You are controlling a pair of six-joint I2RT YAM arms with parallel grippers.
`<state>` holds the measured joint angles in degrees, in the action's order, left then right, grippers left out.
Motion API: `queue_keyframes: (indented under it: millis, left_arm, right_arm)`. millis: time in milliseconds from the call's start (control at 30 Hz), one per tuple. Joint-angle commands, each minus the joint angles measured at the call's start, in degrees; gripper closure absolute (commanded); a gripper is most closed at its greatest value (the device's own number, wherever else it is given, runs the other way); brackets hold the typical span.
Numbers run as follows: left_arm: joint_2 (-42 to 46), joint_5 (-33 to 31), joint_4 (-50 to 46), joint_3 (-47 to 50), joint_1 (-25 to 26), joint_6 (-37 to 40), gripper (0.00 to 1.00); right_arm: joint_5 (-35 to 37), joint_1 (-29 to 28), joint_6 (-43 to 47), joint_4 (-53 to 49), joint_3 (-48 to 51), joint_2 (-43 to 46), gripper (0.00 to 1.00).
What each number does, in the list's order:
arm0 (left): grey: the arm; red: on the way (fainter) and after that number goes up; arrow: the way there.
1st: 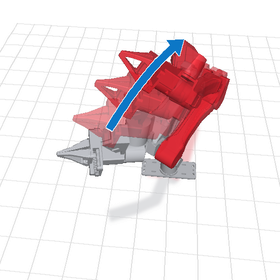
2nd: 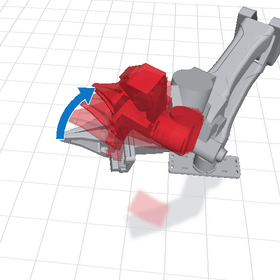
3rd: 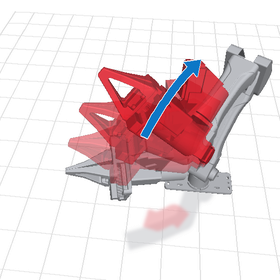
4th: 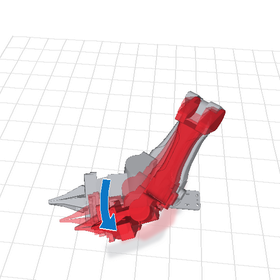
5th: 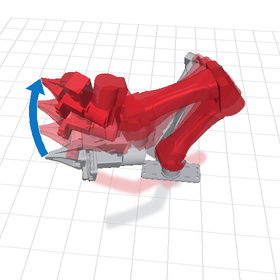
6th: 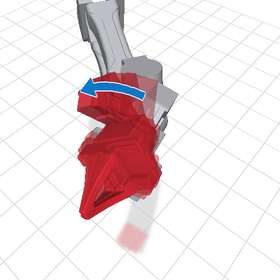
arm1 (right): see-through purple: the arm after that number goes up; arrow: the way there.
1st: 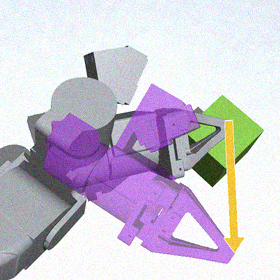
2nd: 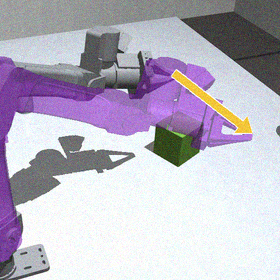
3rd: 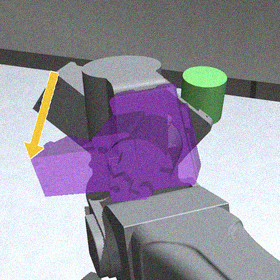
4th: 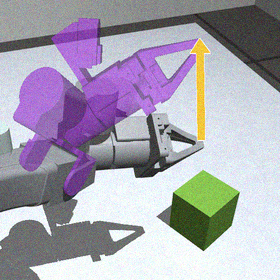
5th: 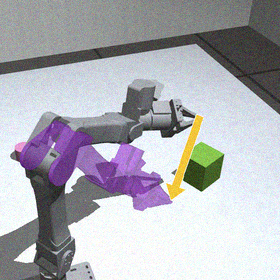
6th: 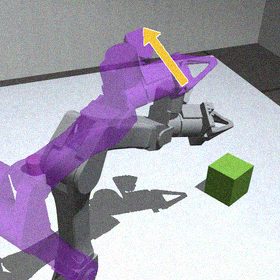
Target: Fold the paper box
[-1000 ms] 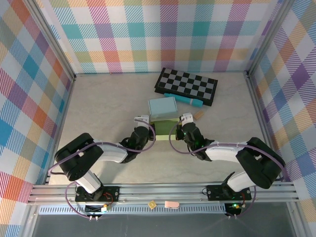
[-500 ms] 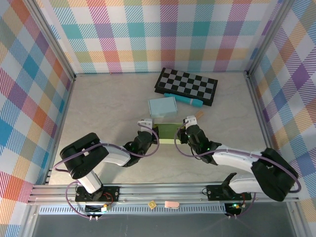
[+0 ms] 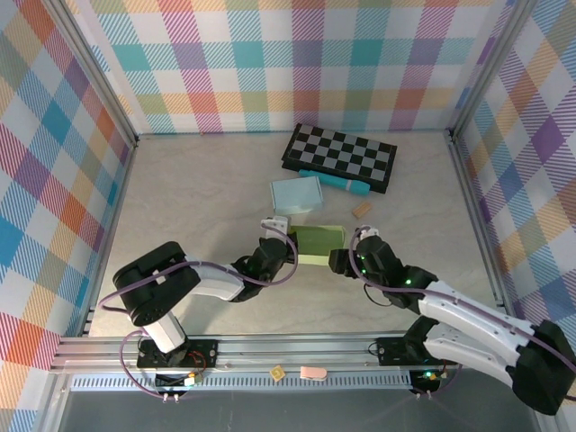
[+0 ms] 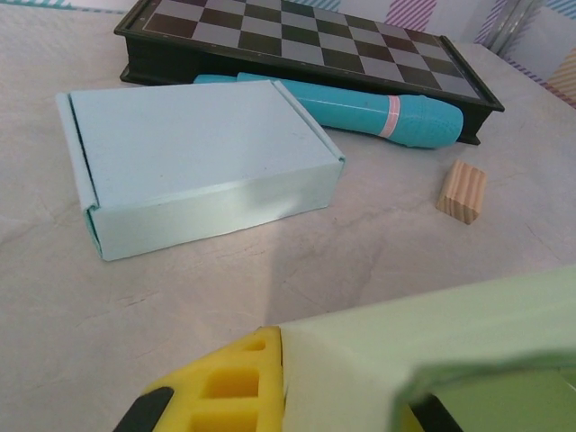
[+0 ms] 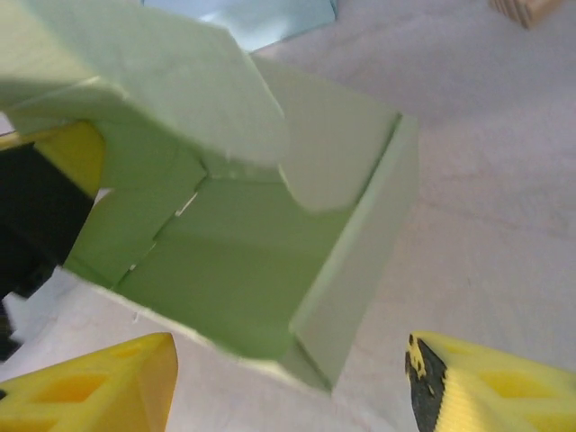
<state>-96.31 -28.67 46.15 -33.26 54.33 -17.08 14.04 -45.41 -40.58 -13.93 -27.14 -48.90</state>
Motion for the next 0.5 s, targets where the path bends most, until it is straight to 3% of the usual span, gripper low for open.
queue_keyframes:
  millis: [0, 100, 200, 467]
  left_arm:
    - [-1.85, -0.63, -5.29, -0.99, 1.22, 0.04, 0.95]
    - [-2.10, -1.23, -6.32, -1.73, 1.66, -0.16, 0.95]
    - [-2.72, -1.76, -7.73, -3.07, 2.39, -0.25, 0.95]
    - [-3.34, -3.80, -12.41, -5.00, 4.52, -1.93, 0.94]
  right_arm:
    - [-2.95, -0.34, -9.65, -12.61, -3.99, 6.38, 0.31]
    - [-3.55, -0.37, -17.07, -17.38, -6.69, 12.07, 0.28]
    - [-3.29, -0.38, -23.77, -19.44, -11.06, 12.32, 0.26]
    - [-1.85, -0.28, -37.50, -27.76, -32.65, -7.09, 0.30]
